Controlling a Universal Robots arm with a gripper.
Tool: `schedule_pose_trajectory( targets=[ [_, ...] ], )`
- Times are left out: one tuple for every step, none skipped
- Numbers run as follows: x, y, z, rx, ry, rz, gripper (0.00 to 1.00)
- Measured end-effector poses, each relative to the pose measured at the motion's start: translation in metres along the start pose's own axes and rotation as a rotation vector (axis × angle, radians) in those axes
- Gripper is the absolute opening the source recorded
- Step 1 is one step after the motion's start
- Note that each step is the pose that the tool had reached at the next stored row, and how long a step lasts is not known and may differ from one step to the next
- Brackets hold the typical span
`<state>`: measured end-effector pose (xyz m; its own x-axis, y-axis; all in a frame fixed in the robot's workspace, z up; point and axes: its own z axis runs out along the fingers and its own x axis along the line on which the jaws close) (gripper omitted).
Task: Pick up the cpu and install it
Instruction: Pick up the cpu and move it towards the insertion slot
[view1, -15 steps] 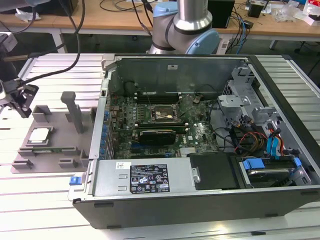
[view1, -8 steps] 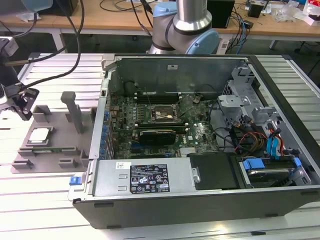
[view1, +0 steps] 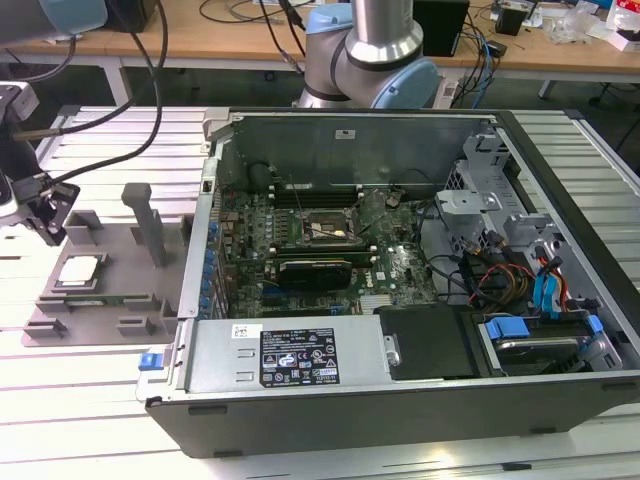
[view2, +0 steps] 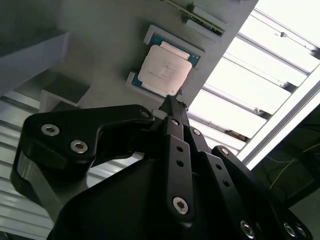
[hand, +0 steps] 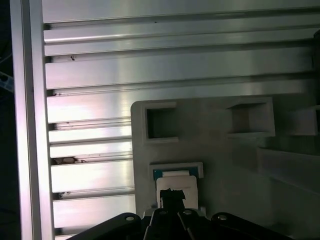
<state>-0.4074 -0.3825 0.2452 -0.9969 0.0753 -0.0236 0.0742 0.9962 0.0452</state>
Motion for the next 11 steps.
schedule_pose_trajectory(
  targets=[
    [0.0003,-0.0001,0.0012,0.0000,0.0000,0.000,0.11],
    [0.0007,-0.0002,0.0031,0.0000,0.0000,0.000,0.11],
    [0.0011,-0.0003,0.0048,0.0000,0.0000,0.000,0.11],
    [0.0012,-0.0003,0.0056,0.0000,0.0000,0.000,0.11],
    [0.0014,-0.0004,0.0064,0.0000,0.0001,0.000,0.11],
    [0.0018,-0.0005,0.0080,0.0000,0.0000,0.000,0.11],
    [0.0022,-0.0006,0.0097,0.0000,0.0000,0.000,0.11],
    [0.0025,-0.0007,0.0113,0.0000,0.0000,0.000,0.11],
    [0.0028,-0.0008,0.0128,0.0000,0.0001,0.000,0.11],
    [0.0030,-0.0008,0.0141,0.0000,0.0000,0.000,0.11],
    [0.0030,-0.0008,0.0142,0.0002,0.0002,0.000,0.11]
  ],
)
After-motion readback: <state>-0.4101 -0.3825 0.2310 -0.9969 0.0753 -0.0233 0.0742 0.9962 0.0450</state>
